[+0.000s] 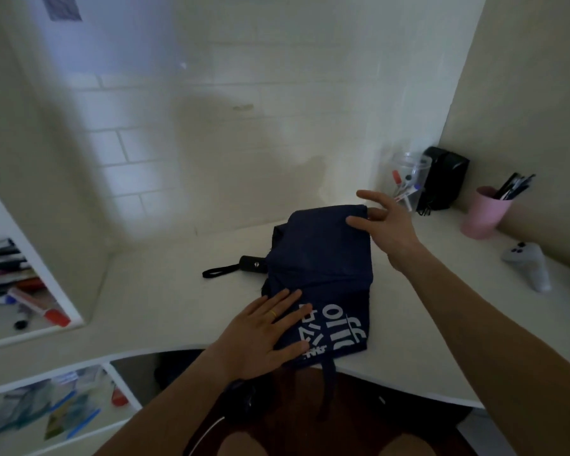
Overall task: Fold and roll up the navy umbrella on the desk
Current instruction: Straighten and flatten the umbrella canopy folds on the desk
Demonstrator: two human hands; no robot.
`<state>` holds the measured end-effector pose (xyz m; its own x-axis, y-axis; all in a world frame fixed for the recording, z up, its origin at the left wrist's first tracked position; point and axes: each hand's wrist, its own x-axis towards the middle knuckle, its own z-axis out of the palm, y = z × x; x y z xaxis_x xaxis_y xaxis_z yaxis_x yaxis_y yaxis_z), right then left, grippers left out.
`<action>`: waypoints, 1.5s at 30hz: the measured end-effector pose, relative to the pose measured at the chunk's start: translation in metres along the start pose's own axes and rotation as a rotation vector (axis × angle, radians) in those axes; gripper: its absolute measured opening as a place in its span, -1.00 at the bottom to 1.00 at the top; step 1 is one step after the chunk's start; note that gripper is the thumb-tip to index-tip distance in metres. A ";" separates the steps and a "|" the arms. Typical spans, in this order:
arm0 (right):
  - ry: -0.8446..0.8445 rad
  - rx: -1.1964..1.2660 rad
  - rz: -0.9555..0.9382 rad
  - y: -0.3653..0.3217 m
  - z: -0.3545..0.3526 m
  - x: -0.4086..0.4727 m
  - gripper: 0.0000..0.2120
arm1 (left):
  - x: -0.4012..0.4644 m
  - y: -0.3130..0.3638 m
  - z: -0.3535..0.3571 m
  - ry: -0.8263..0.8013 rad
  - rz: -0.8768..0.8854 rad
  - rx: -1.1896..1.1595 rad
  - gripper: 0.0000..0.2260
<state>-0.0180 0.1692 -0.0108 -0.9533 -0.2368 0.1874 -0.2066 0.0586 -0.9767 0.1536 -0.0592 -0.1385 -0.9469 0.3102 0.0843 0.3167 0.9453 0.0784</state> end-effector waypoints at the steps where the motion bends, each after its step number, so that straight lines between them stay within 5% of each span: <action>1: -0.006 0.013 -0.035 -0.006 -0.002 -0.010 -0.54 | 0.000 -0.001 0.001 0.005 0.000 -0.001 -0.38; 10: -0.166 -0.352 -0.185 0.055 -0.015 -0.135 -0.81 | -0.002 0.000 0.000 0.107 -0.041 -0.157 -0.31; 14: -0.263 -0.499 -0.255 0.088 -0.020 -0.148 -0.76 | -0.006 0.003 0.001 0.332 0.049 -0.158 -0.55; 17: -0.309 -0.598 -0.341 0.096 -0.020 -0.146 -0.76 | -0.015 0.010 -0.001 0.447 -0.092 -0.234 -0.51; 19: -0.315 -0.613 -0.347 0.099 -0.021 -0.145 -0.76 | -0.023 0.019 -0.008 0.476 -0.261 -0.425 -0.57; 21: -0.308 -0.609 -0.345 0.099 -0.021 -0.144 -0.77 | -0.023 0.030 -0.019 0.459 -0.415 -0.870 -0.72; 23: -0.298 -0.595 -0.346 0.099 -0.020 -0.145 -0.77 | -0.017 0.039 -0.024 0.439 -0.522 -1.082 -0.56; 25: -0.285 -0.578 -0.323 0.097 -0.019 -0.147 -0.74 | -0.013 0.043 -0.018 0.425 -0.504 -0.961 -0.37; 28: -0.266 -0.484 -0.198 0.088 -0.019 -0.147 -0.69 | -0.014 0.042 -0.004 0.417 -0.397 -0.819 -0.37; 33: -0.037 -0.180 0.046 0.069 -0.006 -0.140 -0.83 | -0.017 0.041 0.002 0.413 -0.339 -0.671 -0.68; 39: -0.005 -0.312 0.044 0.082 -0.011 -0.141 -0.85 | -0.019 0.039 0.010 0.405 -0.398 -0.659 -0.65; 45: -0.169 -0.718 0.026 0.073 -0.005 -0.146 -0.59 | -0.021 0.041 0.006 0.405 -0.395 -0.594 -0.67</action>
<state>0.1048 0.2133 -0.1094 -0.9247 -0.3699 0.0899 -0.3333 0.6726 -0.6607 0.1861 -0.0264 -0.1426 -0.9375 -0.2018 0.2835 0.0487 0.7306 0.6810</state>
